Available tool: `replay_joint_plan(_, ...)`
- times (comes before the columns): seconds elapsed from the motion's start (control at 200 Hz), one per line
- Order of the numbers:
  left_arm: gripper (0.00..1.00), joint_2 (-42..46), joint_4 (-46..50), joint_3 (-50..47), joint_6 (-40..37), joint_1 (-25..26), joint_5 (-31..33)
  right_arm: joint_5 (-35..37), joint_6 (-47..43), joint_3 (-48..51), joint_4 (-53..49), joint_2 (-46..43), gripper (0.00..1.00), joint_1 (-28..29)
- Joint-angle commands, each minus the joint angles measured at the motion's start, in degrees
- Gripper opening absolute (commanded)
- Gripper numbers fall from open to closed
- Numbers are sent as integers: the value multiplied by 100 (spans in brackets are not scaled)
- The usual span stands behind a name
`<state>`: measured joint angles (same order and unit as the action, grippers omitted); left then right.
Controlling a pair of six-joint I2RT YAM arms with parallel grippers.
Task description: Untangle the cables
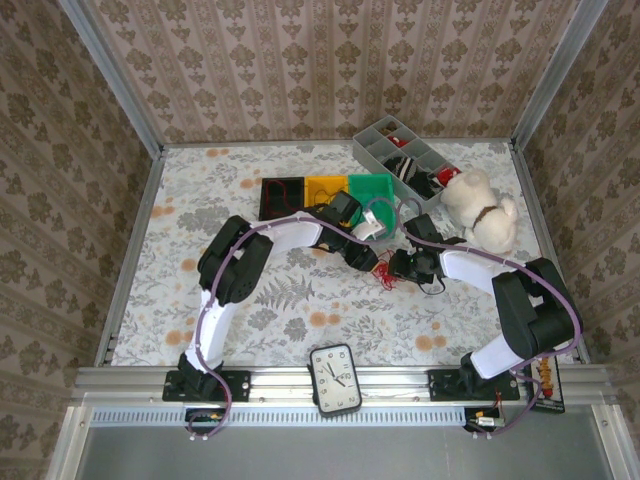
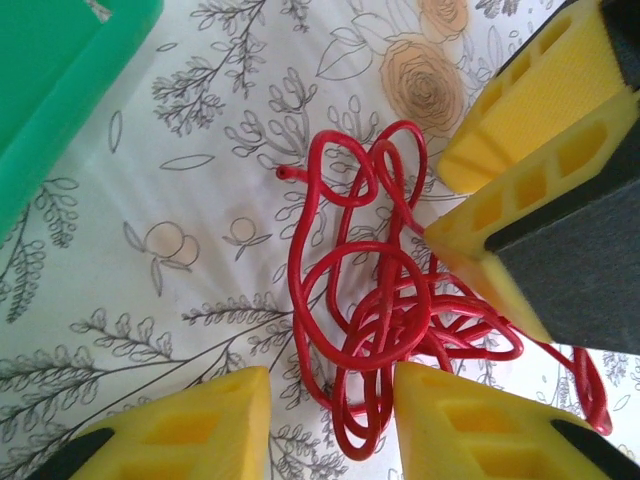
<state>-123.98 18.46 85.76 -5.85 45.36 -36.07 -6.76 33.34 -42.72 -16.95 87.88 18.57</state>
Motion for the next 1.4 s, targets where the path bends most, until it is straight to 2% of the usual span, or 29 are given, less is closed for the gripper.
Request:
replay_joint_plan(0.0, 32, -159, 222, 143, -69, 50, -216, -97, 28, 0, -127, -22, 40, -27)
replay_joint_plan(0.235, 0, -75, 140, 90, 63, 36, -119, -80, 67, 9, -116, -42, 40, -31)
replay_joint_plan(0.675, 0, 1509, -1126, -1016, 971, -487, -217, 54, 85, 36, -230, 119, 40, -73)
replay_joint_plan(0.83, 0, 1874, -1333, -1257, 1227, -656, -602, 105, 111, -4, -339, 255, 40, -93)
replay_joint_plan(0.92, 0, 1931, -1108, -1266, 1081, -621, -620, 78, 81, -17, -323, 250, 40, -90)
replay_joint_plan(1.24, 0, 1807, -283, -1285, 480, -445, -376, -133, -218, 411, 488, -1165, 41, -82)
replay_joint_plan(1.315, 0, 1894, -425, -1378, 583, -478, -299, -43, -258, 448, 552, -1410, 41, -86)
replay_joint_plan(1.395, 0, 2114, -999, -1652, 968, -664, -207, 33, -295, 427, 556, -1517, 41, -85)
